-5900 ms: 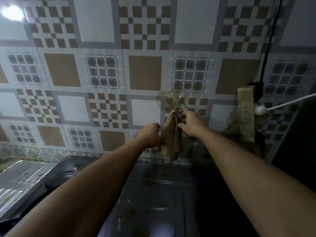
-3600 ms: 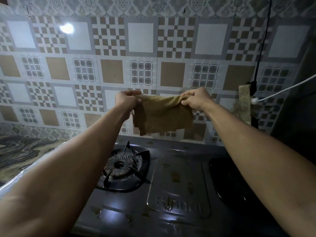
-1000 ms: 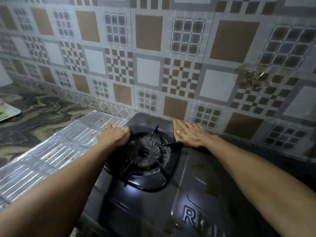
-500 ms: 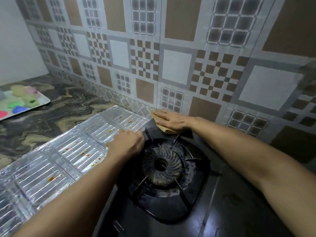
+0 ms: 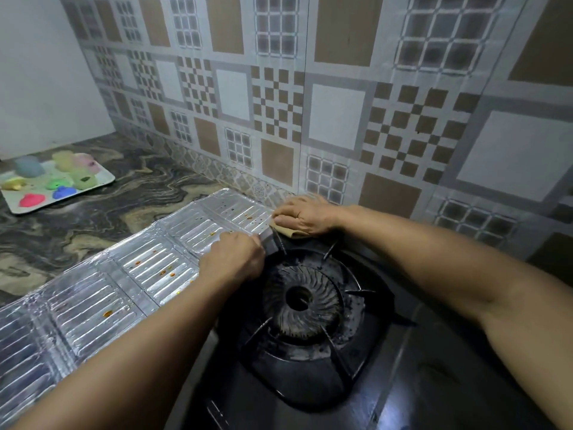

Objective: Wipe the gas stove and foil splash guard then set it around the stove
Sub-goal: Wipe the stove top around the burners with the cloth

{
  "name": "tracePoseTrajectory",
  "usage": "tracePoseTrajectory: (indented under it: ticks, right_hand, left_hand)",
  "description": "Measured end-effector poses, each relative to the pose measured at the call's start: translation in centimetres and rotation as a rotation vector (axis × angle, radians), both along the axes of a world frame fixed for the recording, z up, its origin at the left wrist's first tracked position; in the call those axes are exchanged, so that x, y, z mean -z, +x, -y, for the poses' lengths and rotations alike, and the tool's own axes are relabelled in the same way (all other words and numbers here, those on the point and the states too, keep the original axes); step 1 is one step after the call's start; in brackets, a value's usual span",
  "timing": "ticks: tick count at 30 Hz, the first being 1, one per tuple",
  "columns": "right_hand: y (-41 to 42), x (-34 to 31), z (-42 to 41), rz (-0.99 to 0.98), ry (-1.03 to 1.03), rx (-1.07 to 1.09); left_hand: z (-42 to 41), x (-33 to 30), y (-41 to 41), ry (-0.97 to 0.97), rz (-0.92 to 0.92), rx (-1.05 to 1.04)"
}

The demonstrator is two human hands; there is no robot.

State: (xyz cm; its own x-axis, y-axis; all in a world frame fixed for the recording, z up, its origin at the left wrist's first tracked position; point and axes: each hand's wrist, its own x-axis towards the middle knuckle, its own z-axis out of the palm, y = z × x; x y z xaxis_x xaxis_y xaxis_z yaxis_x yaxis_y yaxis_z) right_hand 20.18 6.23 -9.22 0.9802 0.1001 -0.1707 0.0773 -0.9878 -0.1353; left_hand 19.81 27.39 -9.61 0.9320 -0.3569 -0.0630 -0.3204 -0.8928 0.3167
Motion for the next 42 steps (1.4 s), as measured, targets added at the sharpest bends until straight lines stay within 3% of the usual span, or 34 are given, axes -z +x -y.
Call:
tracePoseTrajectory:
  ticks: [12, 17, 20, 26, 34, 38, 42]
  right_hand:
    - [-8.2, -0.6, 3.1, -0.057, 0.042, 0.210]
    - [-16.3, -1.0, 5.1, -0.114, -0.043, 0.314]
    - [-16.3, -1.4, 3.1, -0.090, -0.010, 0.296]
    - [-16.0, -0.3, 1.1, -0.001, 0.042, 0.351]
    - [-27.7, -0.2, 3.1, -0.052, -0.015, 0.514]
    - [-33.9, -0.5, 4.6, -0.091, -0.015, 0.683]
    - [-33.3, -0.7, 3.8, -0.084, 0.004, 0.799]
  left_hand:
    - [-0.2, -1.2, -0.8, 0.059, 0.075, 0.056]
    - [0.2, -2.1, -1.6, 0.089, 0.289, 0.226]
    - [1.8, -2.6, -2.2, -0.048, 0.414, 0.333]
    - [7.2, -3.1, -7.5, -0.156, 0.340, 0.611]
    - [9.7, -2.0, -12.1, -0.006, 0.150, 0.675]
    - [10.6, -1.3, -14.2, 0.090, 0.164, 0.734]
    - [10.6, -1.1, -14.2, 0.088, 0.184, 0.721]
